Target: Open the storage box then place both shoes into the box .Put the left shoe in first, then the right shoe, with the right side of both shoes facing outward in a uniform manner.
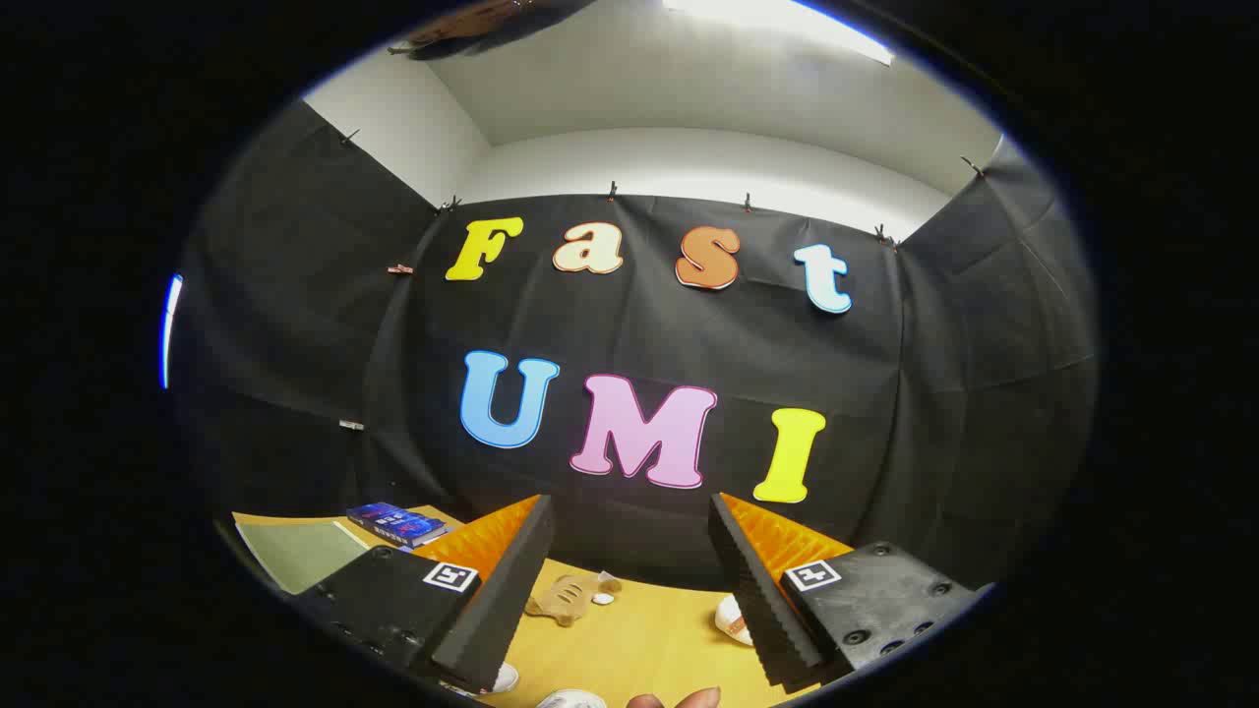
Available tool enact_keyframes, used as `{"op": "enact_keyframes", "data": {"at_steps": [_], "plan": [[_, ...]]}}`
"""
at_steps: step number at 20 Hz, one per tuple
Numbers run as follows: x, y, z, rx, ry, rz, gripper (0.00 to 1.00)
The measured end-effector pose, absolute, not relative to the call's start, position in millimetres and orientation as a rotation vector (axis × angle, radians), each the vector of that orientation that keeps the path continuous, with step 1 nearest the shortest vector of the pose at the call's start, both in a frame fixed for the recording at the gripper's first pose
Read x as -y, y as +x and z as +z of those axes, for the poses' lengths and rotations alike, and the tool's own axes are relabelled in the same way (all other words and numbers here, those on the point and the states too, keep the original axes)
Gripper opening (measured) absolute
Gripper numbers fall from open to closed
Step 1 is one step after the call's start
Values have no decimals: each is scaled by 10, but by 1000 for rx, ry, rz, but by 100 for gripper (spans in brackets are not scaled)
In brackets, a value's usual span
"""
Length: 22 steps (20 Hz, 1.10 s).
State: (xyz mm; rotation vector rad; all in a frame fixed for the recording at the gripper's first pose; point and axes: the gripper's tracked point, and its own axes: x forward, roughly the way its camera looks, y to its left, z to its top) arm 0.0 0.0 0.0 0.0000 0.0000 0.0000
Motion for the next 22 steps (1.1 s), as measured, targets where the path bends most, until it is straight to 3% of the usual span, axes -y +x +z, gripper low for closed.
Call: {"op": "enact_keyframes", "data": {"at_steps": [15,22], "plan": [[-505,163,-13,-29,35,67,97],[-1285,123,-71,-103,195,263,97]]}}
